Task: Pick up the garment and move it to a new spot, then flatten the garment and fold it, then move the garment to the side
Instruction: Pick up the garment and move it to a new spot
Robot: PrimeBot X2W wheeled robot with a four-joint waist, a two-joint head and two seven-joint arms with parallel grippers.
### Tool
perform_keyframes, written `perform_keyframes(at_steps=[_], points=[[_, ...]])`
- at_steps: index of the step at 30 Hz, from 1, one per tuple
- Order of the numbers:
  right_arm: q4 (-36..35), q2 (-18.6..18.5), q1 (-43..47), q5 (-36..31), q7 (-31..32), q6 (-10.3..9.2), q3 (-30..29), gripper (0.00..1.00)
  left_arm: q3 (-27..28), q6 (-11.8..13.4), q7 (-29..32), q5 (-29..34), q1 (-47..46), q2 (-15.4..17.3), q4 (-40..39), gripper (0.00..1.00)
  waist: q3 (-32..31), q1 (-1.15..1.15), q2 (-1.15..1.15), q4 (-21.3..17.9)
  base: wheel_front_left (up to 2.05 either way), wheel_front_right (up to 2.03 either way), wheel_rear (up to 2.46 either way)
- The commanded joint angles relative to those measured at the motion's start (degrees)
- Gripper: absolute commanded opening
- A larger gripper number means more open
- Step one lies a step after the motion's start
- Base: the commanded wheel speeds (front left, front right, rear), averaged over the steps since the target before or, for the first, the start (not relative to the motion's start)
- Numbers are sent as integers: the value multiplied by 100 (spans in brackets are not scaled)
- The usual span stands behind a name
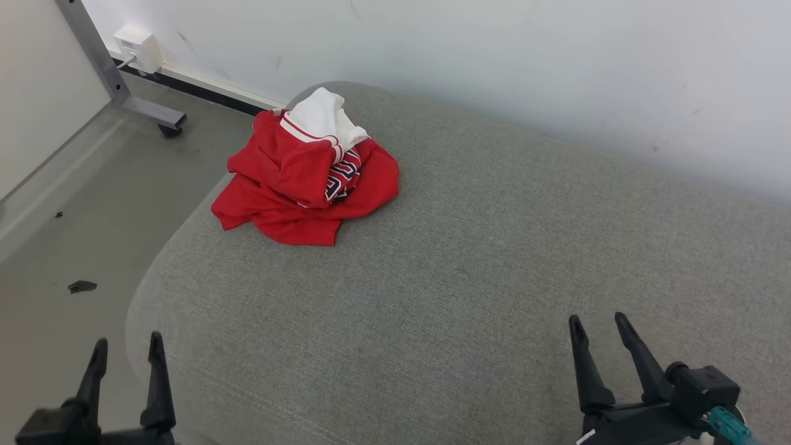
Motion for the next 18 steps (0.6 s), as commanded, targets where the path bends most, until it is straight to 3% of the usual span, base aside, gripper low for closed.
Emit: perform_keyframes(at_steps=[1,8,18], points=[[-38,-15,68,-70,-28,-12,-91,100,-34,-52,-25,-5,-226,61,51,100,38,0,0,-17,0,0,0],[-285,-15,-70,-296,120,-12,-245,100,73,-220,-51,-252,-1189,279,211,100,475,0,0,-509,0,0,0],[-799,-15,-496,-647,225,-12,-484,100,536,-459,-103,-640,-3003,1094,613,100,1629,0,0,-1862,0,0,0]])
